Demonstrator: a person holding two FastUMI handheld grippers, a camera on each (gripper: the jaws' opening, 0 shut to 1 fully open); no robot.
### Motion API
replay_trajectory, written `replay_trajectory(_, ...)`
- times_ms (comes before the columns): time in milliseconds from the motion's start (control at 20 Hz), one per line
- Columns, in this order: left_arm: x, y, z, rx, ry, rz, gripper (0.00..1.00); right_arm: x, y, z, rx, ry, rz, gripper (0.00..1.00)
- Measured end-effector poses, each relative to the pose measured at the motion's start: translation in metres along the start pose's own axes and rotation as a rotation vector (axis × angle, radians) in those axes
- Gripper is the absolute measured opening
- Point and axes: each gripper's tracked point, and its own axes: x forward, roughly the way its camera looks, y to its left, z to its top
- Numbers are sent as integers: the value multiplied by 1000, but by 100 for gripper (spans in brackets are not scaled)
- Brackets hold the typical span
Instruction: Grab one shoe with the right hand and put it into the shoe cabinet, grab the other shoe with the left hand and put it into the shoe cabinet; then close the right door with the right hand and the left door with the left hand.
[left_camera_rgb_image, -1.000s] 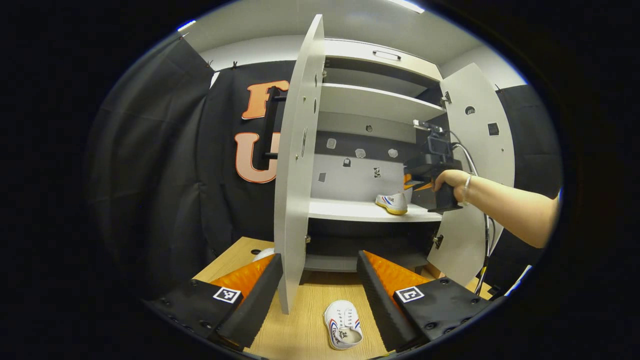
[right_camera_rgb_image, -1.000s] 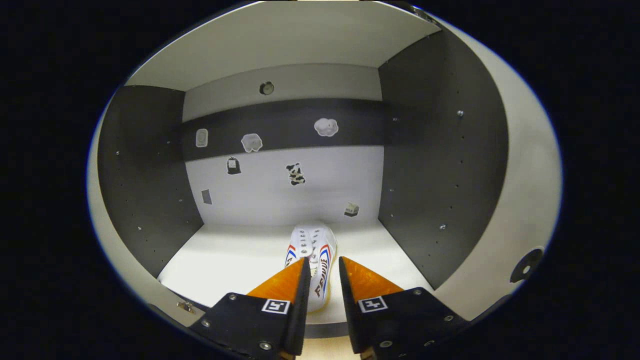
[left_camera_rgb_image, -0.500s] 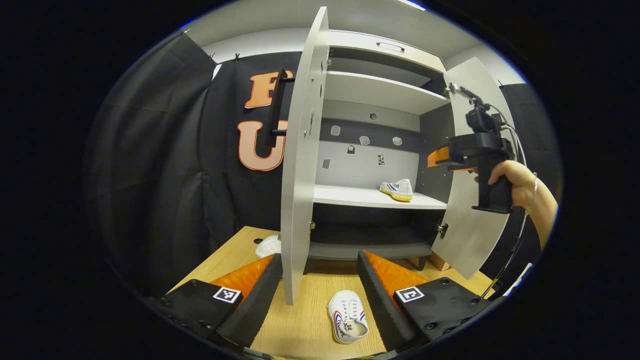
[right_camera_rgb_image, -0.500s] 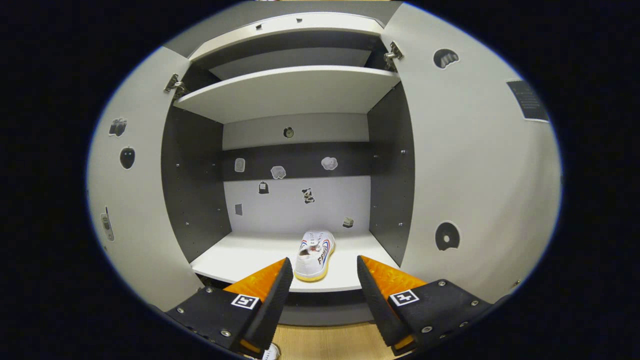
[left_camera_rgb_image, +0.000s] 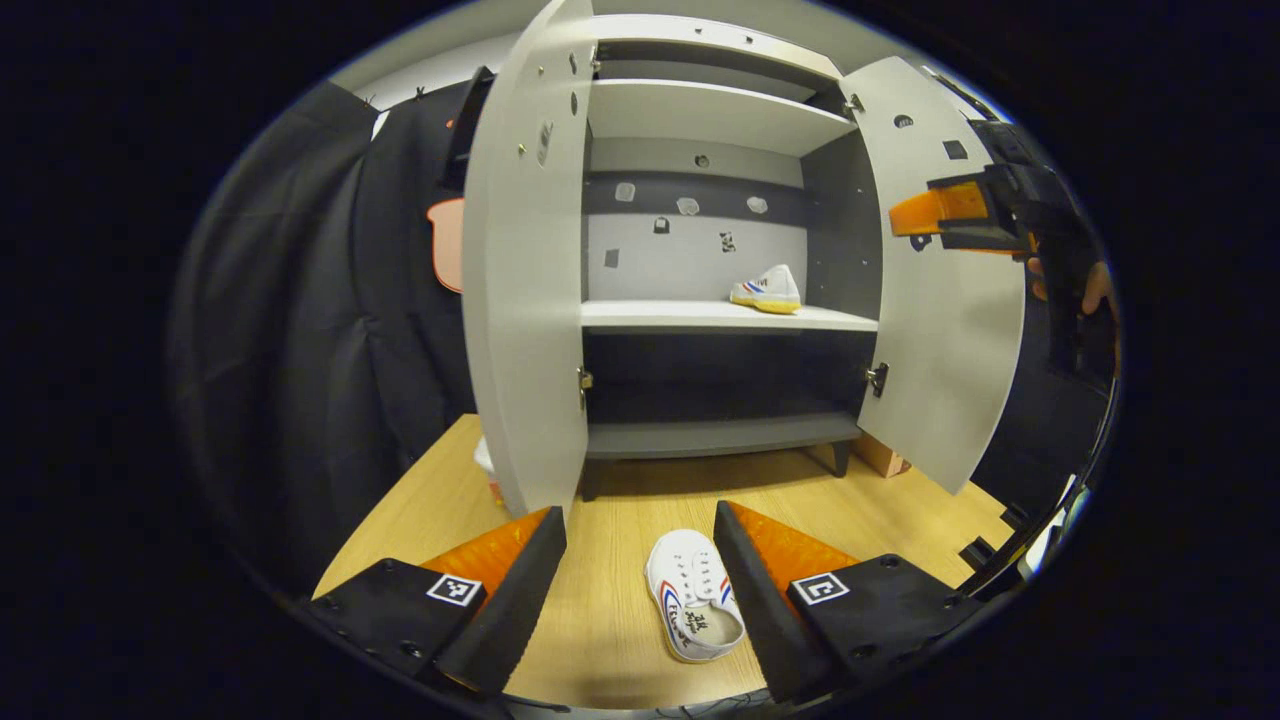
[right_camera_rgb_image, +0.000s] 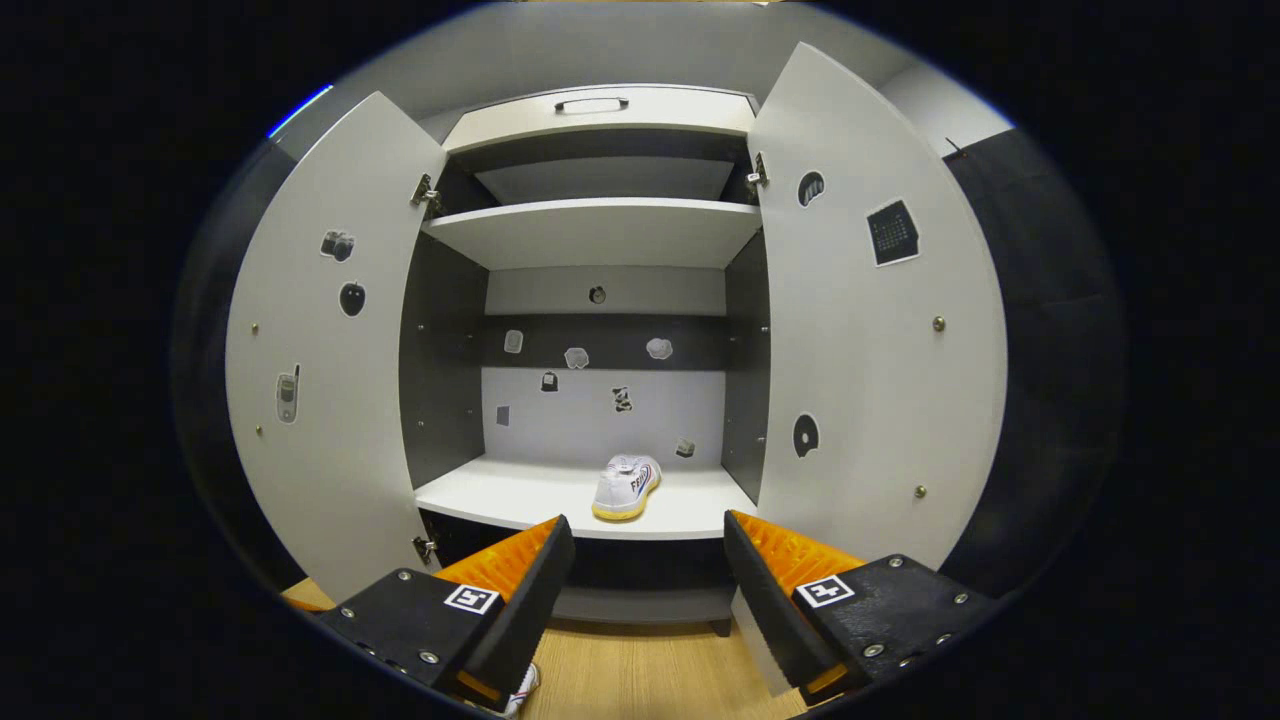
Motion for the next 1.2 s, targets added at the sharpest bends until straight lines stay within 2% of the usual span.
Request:
replay_trajectory(150,24,-7,-29,-45,80,-22,97,-22,-4,-10,12,16,-3,92)
replay_trajectory(350,51,-3,-79,-97,209,-5,98,-42,-13,-7,21,7,-7,92)
replay_trajectory(750,82,3,-155,-31,407,-14,98,-56,-24,-24,47,55,-17,92)
replay_trajectory(800,83,-1,-165,-37,433,-25,95,-56,-24,-28,45,62,-15,92)
replay_trajectory(1050,83,3,-175,-73,525,-34,100,-60,-21,-40,56,92,-12,92)
replay_trajectory(1200,88,8,-181,-88,553,-23,98,-60,-22,-44,53,101,-18,93)
